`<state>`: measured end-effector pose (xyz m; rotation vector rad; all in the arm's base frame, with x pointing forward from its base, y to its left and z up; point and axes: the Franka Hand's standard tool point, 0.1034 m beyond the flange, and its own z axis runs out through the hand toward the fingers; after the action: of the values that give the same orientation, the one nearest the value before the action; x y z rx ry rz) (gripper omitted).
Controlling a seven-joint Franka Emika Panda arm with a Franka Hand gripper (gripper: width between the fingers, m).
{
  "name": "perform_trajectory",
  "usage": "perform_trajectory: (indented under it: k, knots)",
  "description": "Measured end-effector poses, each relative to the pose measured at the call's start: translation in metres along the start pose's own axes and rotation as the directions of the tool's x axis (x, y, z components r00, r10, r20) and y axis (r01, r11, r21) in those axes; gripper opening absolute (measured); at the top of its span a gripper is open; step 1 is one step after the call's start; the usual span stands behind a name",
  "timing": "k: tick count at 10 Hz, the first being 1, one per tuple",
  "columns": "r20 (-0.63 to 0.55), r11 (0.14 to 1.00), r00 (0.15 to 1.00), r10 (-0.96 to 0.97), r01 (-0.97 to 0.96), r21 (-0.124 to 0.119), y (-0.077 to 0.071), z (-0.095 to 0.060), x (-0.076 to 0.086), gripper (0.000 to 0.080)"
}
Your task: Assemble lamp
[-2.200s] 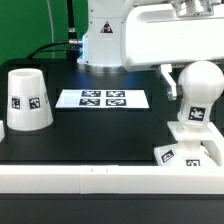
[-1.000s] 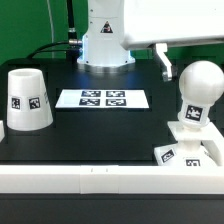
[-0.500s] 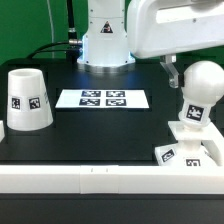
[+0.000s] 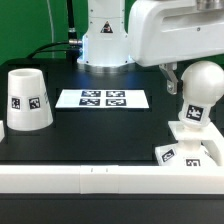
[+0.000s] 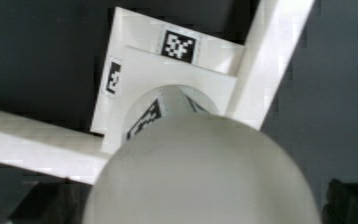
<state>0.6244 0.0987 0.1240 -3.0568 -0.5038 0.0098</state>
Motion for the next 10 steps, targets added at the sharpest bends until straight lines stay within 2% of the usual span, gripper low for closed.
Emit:
perform_trajectory:
  k: [4,5,8,9,10]
  knots:
    - [0.005,1.000,1.000,0.000,0.000,-0.002,0.0022,0.0002,-0.0013,0.0674]
    - [0.005,1.000,1.000,0.000,0.000,-0.002,0.0020,0.0002,-0.0013,0.0574]
    - [0.005,1.000,1.000,0.025,-0.025,-0.001,0.0017,0.0003,-0.0013,0.0575]
    - [0.004,0.999,0.999,0.036,-0.036,0.004,0.0018,0.0001,-0.0015,0.0575]
    - [-0.003,0.990,0.990,0.139,-0.139,0.033,0.0023,-0.0009,-0.0014,0.0575]
